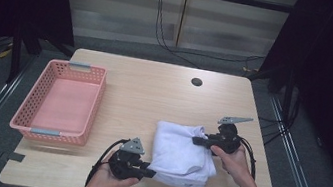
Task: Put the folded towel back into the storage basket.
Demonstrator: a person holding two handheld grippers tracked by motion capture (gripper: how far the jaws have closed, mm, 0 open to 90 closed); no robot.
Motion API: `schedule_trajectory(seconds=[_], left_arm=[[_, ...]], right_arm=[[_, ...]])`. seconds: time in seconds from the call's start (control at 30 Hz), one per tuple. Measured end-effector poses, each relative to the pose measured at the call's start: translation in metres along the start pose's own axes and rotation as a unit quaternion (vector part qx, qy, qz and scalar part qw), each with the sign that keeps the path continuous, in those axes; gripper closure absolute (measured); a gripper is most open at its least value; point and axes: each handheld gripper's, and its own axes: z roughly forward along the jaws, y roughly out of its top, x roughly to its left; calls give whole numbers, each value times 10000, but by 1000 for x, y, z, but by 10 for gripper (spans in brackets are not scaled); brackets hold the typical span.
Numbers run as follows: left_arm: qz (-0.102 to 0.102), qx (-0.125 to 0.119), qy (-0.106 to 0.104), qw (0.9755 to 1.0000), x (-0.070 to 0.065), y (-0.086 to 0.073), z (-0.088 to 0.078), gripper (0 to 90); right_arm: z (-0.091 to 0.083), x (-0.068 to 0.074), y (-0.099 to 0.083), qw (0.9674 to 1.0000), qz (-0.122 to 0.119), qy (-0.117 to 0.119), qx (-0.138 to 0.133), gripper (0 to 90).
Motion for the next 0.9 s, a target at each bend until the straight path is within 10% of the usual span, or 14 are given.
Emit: schedule_trajectory(seconds=[0.9], left_arm=[[-10, -249, 202, 9995, 22, 10, -56, 736]], right_arm=[[18, 14, 52, 9990, -268, 278, -209, 697]])
